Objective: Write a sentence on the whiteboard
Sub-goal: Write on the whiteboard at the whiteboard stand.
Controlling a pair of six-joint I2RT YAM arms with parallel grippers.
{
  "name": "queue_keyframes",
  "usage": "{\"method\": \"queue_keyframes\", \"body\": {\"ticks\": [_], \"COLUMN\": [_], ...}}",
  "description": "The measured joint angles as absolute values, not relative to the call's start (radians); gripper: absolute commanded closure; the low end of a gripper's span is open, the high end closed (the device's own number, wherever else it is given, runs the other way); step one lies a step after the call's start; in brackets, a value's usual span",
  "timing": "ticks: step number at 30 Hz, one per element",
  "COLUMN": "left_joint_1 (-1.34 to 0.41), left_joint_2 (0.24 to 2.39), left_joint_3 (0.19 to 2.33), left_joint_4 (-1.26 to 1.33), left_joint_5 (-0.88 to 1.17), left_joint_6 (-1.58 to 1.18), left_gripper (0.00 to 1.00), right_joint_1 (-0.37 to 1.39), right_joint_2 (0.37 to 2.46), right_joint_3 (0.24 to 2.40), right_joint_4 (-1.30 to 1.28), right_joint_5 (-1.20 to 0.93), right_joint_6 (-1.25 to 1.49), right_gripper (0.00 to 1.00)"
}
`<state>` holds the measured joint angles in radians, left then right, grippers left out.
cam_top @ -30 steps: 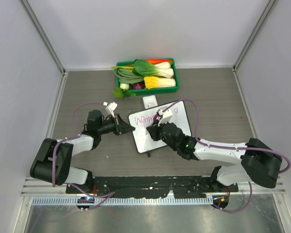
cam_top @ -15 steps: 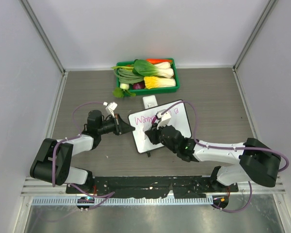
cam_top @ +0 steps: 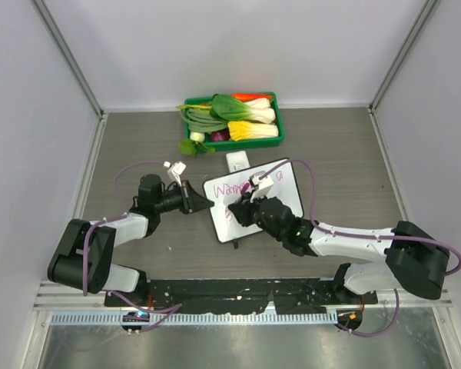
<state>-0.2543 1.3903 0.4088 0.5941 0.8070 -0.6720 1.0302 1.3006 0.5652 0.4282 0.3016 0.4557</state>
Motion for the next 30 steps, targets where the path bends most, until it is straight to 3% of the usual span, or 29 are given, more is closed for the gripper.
{"method": "queue_keyframes", "body": {"ticks": [8,30], "left_joint_1": [-0.254,-0.254], "left_joint_2": [1.390,1.390], "left_joint_3": [0.409,0.409], "left_joint_4": [0.594,0.594], "left_joint_5": [0.807,0.808], "left_joint_6": [-0.672,-0.672], "left_gripper": [1.00,1.00], "right_joint_1": [1.013,0.979], "right_joint_2": [1.229,1.314], "right_joint_3": [0.566,0.582], "right_joint_4": [0.464,0.440], "right_joint_5": [0.311,0.351], "right_joint_6": [0.455,0.466], "right_gripper": [0.99,0.99]}}
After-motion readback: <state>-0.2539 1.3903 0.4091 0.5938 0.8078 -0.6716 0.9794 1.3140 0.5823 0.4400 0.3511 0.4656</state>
